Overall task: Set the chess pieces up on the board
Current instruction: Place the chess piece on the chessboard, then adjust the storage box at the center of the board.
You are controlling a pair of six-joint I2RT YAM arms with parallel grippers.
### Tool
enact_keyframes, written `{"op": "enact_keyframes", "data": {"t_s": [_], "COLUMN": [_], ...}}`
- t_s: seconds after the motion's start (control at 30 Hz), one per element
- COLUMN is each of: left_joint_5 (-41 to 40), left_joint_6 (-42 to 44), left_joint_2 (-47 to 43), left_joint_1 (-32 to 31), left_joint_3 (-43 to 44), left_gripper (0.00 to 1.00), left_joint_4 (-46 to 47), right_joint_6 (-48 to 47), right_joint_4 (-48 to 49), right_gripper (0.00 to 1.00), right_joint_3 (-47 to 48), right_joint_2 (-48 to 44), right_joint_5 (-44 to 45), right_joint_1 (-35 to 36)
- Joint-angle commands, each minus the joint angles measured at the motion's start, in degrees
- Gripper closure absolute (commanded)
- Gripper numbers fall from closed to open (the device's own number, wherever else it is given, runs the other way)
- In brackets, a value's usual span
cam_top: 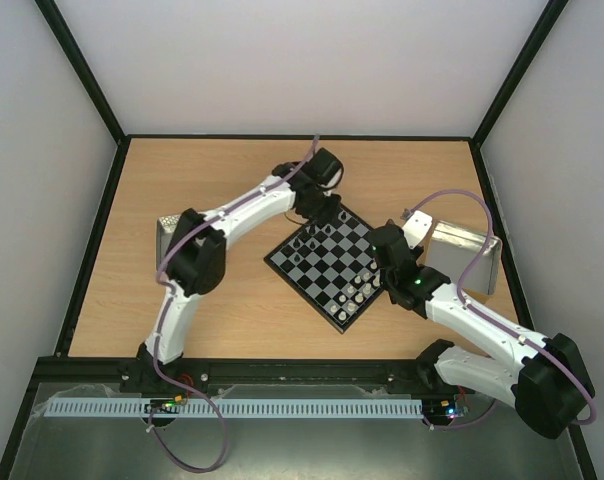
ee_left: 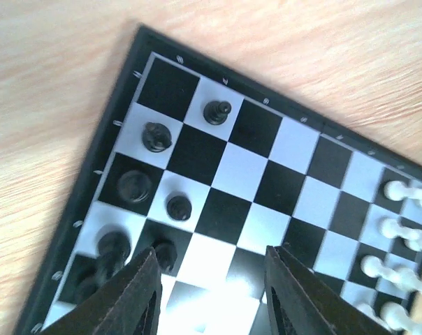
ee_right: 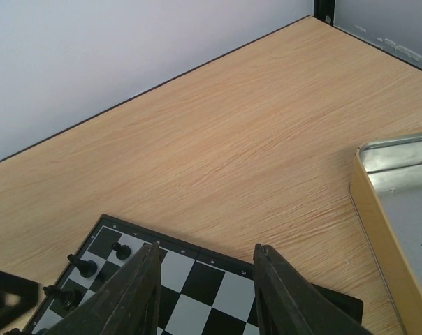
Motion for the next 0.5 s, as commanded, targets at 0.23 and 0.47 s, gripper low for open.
{"op": "enact_keyframes", "data": {"t_s": [0.23, 0.47], "left_joint_5": [-13.85, -19.75], "left_joint_6": [2.48, -3.77], "left_joint_2": [-33.13, -52.88], "left_joint_1": [3.22, 11.99], "left_joint_3": [-27.09, -48.49], "left_gripper": [0.43, 0.3], "left_joint_4": [13.95, 18.48], "right_joint_6": [1.9, 2.42], "right_joint_4": [1.26, 2.57], "right_gripper": [0.58, 0.55], "right_joint_3": [1.98, 3.39], "right_joint_2": [-0.2, 2.08], "right_joint_5": [-2.35, -5.81], "right_joint_1": [-0.16, -0.19]}}
